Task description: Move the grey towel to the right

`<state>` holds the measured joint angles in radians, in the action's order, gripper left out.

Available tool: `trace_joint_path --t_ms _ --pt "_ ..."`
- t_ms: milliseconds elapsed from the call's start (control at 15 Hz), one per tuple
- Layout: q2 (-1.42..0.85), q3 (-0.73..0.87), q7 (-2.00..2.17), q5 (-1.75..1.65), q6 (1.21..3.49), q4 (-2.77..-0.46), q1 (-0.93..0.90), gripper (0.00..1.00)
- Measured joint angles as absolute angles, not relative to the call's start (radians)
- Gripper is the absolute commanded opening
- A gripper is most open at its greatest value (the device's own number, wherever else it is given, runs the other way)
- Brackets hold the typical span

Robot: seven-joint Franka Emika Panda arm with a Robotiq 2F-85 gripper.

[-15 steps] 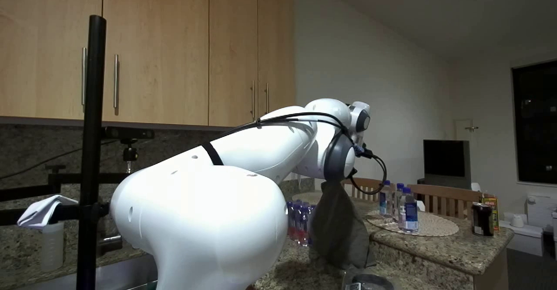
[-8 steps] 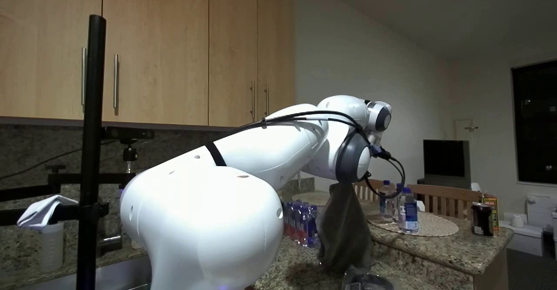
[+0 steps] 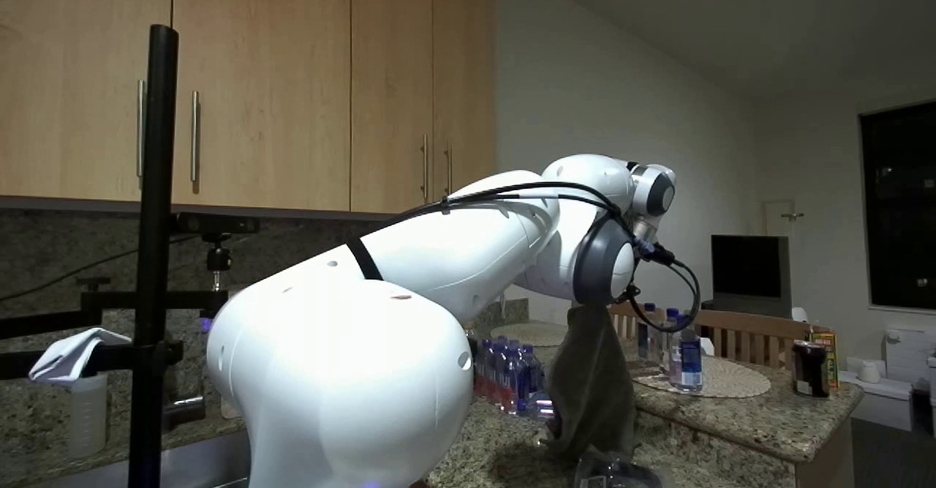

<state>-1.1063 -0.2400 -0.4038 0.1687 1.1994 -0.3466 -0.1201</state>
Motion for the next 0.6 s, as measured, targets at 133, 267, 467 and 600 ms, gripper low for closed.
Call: trace_joint_path --t_ms 133,267,467,600 --pt "-1.107 -0.237 -0.405 0.169 1.2 -0.349 -0.12 0.1" --pt "-1.108 -0.235 -0.405 0.169 1.201 -0.351 -0.123 0.1" --pt "-1.108 -0.235 -0.405 0.169 1.201 -0.351 -0.123 0.1" --pt "-1.108 -0.235 -0.405 0.169 1.201 -0.351 -0.123 0.09"
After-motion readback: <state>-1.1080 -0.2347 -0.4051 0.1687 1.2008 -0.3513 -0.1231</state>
